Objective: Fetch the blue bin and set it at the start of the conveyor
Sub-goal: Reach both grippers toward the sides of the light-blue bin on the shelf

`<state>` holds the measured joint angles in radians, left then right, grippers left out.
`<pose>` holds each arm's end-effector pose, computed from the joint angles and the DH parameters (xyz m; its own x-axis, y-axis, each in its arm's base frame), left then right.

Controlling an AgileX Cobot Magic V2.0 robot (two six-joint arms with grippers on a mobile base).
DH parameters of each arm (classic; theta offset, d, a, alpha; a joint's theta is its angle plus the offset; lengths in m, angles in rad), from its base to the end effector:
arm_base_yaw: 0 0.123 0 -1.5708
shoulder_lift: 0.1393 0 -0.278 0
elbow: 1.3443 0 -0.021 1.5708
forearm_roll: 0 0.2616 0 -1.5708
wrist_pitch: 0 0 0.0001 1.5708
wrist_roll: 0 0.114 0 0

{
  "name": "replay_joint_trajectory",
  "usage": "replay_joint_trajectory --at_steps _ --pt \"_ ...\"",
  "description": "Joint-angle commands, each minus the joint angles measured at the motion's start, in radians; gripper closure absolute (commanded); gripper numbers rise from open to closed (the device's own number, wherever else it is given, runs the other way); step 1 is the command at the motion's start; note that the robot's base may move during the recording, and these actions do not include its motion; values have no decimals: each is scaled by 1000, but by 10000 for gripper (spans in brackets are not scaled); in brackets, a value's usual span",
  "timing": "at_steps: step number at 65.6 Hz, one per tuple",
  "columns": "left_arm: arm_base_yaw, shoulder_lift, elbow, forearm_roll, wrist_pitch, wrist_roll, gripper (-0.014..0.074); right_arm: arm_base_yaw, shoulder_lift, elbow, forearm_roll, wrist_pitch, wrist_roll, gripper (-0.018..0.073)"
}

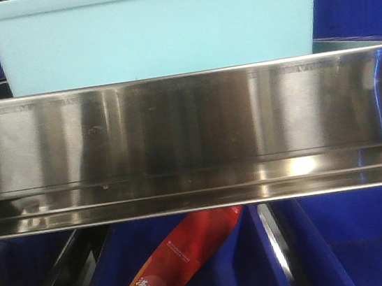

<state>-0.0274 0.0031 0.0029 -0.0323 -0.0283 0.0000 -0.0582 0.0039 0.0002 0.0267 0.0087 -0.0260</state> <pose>0.0971 -0.0026 0.2170 0.1083 -0.0353 -0.9935 0.0300 0.9990 -0.0322 0.0973 -0.0056 0.2137 0.0742 -0.0036 -0.9972 0.0579 0.9983 0.0007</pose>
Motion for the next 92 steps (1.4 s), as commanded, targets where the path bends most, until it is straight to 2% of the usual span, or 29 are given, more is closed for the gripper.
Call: replay_joint_trajectory --at_steps 1,50,62,67,73,85,92 --pt "5 -3 -3 -6 -14 -8 707 -2 -4 0 5 -18 0 726" --pt "5 -3 -3 -6 -21 -8 707 -2 -4 0 -4 -20 -9 726" --pt "5 -3 -15 -6 -41 -8 707 0 -4 -14 -4 -174 -9 726" --pt "5 -3 -69 -6 -1 -8 707 0 -4 -70 -4 -122 -9 726" --pt "5 -3 -175 -1 118 -8 707 0 -4 -170 -4 -3 -9 726" --pt "5 53 -384 120 227 -8 707 0 24 -347 -4 152 -9 726" --pt "5 158 -510 134 320 -8 707 0 101 -447 -4 219 -9 726"
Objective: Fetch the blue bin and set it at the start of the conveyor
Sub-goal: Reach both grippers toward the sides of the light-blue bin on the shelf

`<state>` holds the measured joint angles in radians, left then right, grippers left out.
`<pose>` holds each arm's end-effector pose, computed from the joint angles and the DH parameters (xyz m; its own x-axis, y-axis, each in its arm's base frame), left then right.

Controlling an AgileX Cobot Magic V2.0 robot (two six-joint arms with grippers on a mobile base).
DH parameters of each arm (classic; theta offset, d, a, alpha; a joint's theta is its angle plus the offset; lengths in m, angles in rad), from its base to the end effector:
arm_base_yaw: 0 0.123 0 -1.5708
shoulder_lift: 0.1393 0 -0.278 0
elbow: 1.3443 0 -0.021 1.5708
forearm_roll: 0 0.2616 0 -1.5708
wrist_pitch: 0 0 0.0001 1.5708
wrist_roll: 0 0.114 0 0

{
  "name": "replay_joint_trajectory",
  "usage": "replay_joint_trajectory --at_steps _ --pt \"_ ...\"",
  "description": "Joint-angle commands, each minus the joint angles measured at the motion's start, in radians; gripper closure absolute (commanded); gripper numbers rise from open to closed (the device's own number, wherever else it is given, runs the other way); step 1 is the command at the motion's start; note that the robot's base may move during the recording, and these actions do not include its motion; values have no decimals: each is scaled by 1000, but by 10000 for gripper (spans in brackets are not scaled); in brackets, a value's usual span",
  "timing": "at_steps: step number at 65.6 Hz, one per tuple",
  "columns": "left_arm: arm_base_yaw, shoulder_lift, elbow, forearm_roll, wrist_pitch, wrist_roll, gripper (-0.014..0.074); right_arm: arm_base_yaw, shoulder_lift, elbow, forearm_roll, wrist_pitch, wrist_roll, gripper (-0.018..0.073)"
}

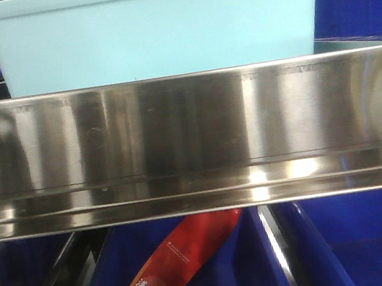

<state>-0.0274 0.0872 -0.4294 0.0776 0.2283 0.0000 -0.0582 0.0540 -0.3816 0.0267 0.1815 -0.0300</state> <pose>0.0699 0.0001 0.3362 0.2005 0.0700 -0.9772 -0.0049 0.9975 0.0705 0.0690 -0.0035 0.3273 0.2307 -0.0172 -0.9729 0.0544 0.9985 -0.0048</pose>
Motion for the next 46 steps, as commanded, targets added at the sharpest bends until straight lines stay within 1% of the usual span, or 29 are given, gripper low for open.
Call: replay_joint_trajectory --at_steps 1,11,15,17,24,31,40,46 --pt "5 92 -102 25 74 -8 707 0 63 -77 -4 51 -5 726" --pt "5 299 -300 20 226 -8 707 0 221 -211 -4 57 -5 726" --pt "5 407 -397 20 295 -8 707 0 304 -288 -4 100 -5 726" --pt "5 444 -438 20 310 -8 707 0 338 -320 -4 124 -5 726" --pt "5 560 -533 20 298 -8 707 0 468 -442 -4 200 -5 726" --pt "5 646 -590 20 280 -8 707 0 557 -517 -4 198 -5 726" --pt "5 705 -600 20 241 -8 707 0 625 -547 -4 155 -5 726" --pt "5 738 -600 -9 221 -8 707 0 647 -547 -4 151 -5 726"
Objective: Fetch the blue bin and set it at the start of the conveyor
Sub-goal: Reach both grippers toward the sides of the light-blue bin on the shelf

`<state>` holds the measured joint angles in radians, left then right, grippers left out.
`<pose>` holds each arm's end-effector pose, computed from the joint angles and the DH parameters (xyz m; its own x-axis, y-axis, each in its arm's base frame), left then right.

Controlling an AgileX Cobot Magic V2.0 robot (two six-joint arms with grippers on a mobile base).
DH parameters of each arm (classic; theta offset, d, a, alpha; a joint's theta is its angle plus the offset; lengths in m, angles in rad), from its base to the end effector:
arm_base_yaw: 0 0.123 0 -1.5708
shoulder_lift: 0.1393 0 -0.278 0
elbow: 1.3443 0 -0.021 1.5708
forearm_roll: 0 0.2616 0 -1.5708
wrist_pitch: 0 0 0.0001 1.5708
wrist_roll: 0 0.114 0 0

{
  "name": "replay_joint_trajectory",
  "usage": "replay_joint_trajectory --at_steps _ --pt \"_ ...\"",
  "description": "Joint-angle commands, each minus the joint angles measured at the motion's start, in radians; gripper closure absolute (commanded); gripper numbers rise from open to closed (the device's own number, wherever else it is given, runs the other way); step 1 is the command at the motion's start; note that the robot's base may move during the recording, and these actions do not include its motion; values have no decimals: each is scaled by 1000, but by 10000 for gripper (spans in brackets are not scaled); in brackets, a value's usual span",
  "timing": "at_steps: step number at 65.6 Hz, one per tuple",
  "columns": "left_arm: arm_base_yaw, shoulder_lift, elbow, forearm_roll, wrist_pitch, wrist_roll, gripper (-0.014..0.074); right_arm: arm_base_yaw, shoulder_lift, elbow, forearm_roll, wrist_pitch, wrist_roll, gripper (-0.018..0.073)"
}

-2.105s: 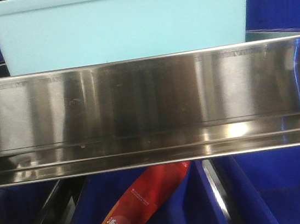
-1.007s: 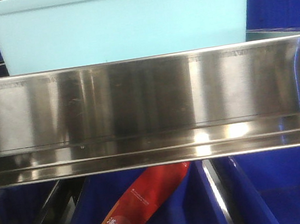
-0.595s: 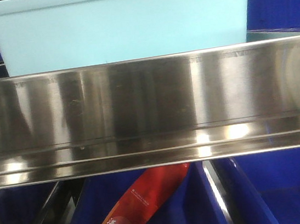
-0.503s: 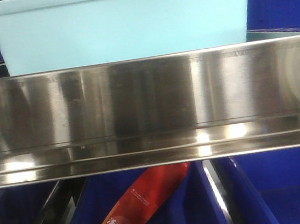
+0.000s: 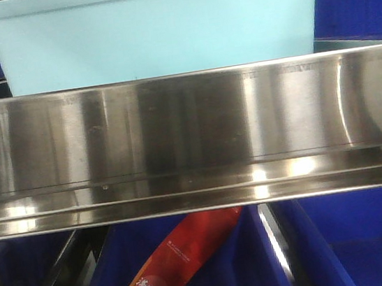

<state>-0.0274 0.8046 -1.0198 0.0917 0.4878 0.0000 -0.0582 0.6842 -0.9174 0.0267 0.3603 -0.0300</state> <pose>0.1924 -0.0004 0.4252 -0.1832 0.0859 -0.9793 0.0000 0.9962 0.0874 0.1664 -0.0086 0.4246 -0.0400 -0.0027 -0.9992 0.0486 0.9988 -0.0046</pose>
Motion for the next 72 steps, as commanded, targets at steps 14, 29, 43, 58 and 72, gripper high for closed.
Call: replay_joint_trajectory --at_steps 14,29,43,58,72 --pt "3 81 -9 -97 -116 -8 707 0 84 -14 40 -43 -5 726" --pt "-157 173 -50 -92 -101 0 707 99 251 -98 160 25 -5 726" --pt "-265 343 -143 -82 -45 -63 707 214 414 -201 160 71 -5 720" --pt "-269 589 -411 -7 204 -216 707 261 642 -400 81 233 141 697" --pt "-269 733 -559 143 314 -432 707 345 816 -583 -276 439 485 699"
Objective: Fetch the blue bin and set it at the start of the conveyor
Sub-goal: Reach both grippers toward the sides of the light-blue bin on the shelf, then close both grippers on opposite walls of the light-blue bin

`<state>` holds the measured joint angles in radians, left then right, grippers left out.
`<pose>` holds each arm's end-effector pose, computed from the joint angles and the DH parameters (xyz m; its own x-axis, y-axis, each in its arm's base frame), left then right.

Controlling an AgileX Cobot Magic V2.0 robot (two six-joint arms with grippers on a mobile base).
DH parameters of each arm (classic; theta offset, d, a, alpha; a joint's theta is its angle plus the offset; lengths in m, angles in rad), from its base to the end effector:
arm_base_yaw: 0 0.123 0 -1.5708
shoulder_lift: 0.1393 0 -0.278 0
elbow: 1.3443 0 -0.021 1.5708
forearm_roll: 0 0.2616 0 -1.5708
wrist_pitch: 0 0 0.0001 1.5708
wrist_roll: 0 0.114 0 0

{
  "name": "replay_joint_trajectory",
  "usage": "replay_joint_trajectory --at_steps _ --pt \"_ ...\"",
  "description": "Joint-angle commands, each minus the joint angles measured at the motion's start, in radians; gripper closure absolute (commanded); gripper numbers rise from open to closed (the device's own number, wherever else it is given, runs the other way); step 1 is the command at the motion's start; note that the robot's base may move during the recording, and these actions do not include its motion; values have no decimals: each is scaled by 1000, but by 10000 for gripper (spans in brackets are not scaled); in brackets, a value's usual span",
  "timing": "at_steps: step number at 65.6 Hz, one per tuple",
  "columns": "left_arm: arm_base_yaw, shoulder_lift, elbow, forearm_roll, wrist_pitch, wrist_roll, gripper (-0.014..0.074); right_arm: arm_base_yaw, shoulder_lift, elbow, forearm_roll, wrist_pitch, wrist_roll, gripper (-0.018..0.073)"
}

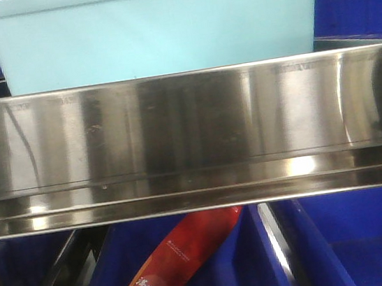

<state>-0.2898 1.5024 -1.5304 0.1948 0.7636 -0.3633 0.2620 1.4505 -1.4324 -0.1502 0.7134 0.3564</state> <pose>0.3568 -0.0905 0.3838 -0.5971 -0.0494 -0.8007 0.0501 0.9939 -0.0987 0.3466 0.0814 0.3722 -0.6026 0.0858 -0.7934 -0.0383 0.9900 0.1361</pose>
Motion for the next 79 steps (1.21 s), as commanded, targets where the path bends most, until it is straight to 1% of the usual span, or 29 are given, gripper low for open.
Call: replay_joint_trajectory --at_steps 1,7,11,16,22,30,32,34,37,43,46,49,53,58,65,79 --pt "-7 41 -56 40 42 -71 707 29 60 -80 -99 96 99 699" --pt "-7 81 -107 40 89 -87 707 53 118 -154 -92 161 99 699" --pt "-7 108 -149 40 128 -90 707 53 153 -204 -68 211 99 700" --pt "-7 144 -194 40 178 -90 707 53 192 -261 -62 268 97 700" --pt "-7 174 -230 28 218 -90 707 53 222 -300 -62 268 97 700" --pt "-7 190 -232 25 236 -90 688 53 244 -326 -62 271 95 700" --pt "-7 193 -232 25 241 -90 664 53 246 -326 -62 274 95 700" --pt "-7 194 -232 25 242 -90 619 53 251 -331 -62 288 95 697" --pt "-7 194 -232 25 240 -90 547 53 260 -331 -62 301 95 665" --pt "-7 194 -232 30 233 -90 339 53 271 -331 -62 303 95 514" --pt "-7 194 -232 32 233 -90 267 53 275 -331 -62 301 95 450" --pt "-7 200 -232 35 233 -90 222 53 277 -331 -62 298 95 398" --pt "-7 207 -232 39 233 -90 220 49 281 -331 -62 291 95 339" --pt "-7 222 -232 43 228 -90 234 37 293 -331 -55 287 95 303" --pt "-7 240 -232 43 217 -90 238 27 317 -331 -17 300 68 289" --pt "-7 273 -232 43 216 -90 238 25 361 -331 -17 276 60 291"
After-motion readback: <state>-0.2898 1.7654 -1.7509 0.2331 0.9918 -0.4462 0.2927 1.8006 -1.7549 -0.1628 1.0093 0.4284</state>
